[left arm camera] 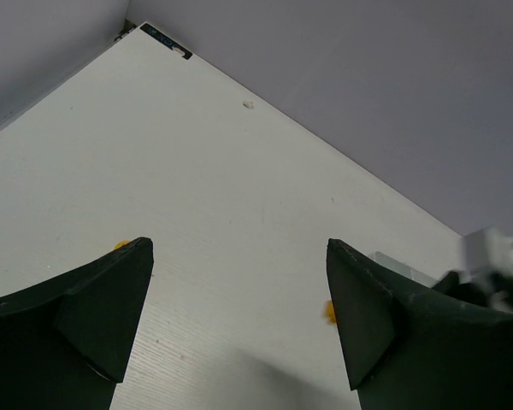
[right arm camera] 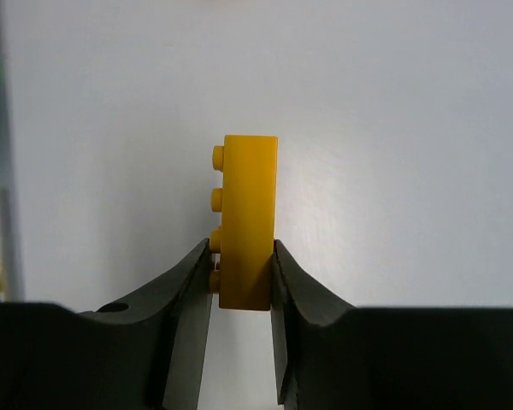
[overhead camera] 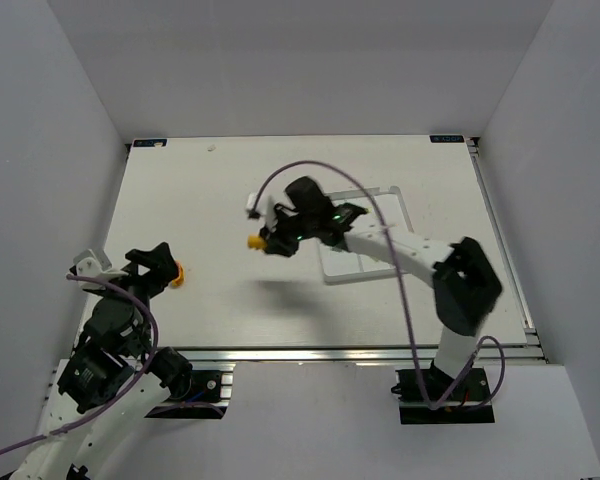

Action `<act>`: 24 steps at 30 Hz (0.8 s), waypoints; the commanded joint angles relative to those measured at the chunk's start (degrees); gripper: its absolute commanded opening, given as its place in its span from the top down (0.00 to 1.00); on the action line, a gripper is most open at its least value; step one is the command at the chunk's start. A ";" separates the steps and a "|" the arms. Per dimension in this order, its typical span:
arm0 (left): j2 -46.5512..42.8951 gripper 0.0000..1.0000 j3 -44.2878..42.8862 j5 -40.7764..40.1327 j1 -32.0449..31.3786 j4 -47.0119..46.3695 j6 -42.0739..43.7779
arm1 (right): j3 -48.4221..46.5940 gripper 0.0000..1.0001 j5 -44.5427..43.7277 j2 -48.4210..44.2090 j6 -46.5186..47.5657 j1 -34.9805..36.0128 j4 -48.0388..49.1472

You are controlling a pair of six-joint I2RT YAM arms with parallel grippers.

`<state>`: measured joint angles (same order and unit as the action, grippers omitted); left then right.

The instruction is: Sort the legos into containers by color

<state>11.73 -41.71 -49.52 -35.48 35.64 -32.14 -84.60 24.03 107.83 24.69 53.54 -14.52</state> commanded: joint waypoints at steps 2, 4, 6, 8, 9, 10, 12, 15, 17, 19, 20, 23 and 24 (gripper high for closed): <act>3.65 0.09 0.14 2.32 -0.29 -0.48 1.46 | 8.64 1.00 -12.49 -13.23 -8.06 -6.51 3.19; 5.14 0.09 0.14 3.28 -0.29 -0.74 1.82 | 13.13 1.00 -19.94 -17.19 -11.56 -11.76 2.31; 6.37 0.09 0.05 3.81 -0.29 -0.92 2.17 | 17.60 1.00 -22.62 -19.84 -12.64 -17.19 1.52; 7.78 0.09 -0.03 4.52 -0.29 -1.18 2.43 | 20.86 1.00 -23.77 -23.88 -14.58 -20.39 2.56; 8.22 0.09 -0.03 4.78 -0.29 -1.18 2.52 | 23.40 1.00 -23.77 -24.94 -14.58 -21.62 3.01; 8.75 0.09 -0.03 4.95 -0.29 -1.18 2.52 | 24.56 1.00 -23.77 -26.69 -14.67 -26.25 3.36; 9.36 0.09 0.14 5.48 -0.29 -1.62 2.78 | 25.97 1.00 -23.77 -27.24 -14.41 -29.87 3.54; 10.24 0.09 0.05 5.66 -0.29 -1.62 3.05 | 25.89 1.00 -24.91 -25.05 -14.23 -34.63 2.66; 10.77 0.09 0.14 5.75 -0.29 -1.62 3.05 | 26.50 1.00 -24.74 -23.02 -13.44 -37.79 4.58; 11.12 0.09 0.14 5.84 -0.29 -1.45 3.05 | 25.98 1.00 -24.65 -20.74 -12.65 -39.21 6.61; 11.47 0.08 0.14 5.92 -0.29 -1.45 3.14 | 25.28 1.00 -24.65 -19.51 -11.86 -40.69 6.53; 12.26 0.08 0.14 6.19 -0.29 -1.71 3.40 | 21.60 1.00 -20.52 -14.94 -10.10 -42.11 5.30; 13.14 0.08 0.14 6.36 -0.29 -1.71 3.40 | 20.71 0.98 -19.99 -13.02 -9.66 -42.37 4.86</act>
<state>23.22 -41.69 -44.10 -35.48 34.65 -29.54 -59.55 1.39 91.46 12.93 12.01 -10.76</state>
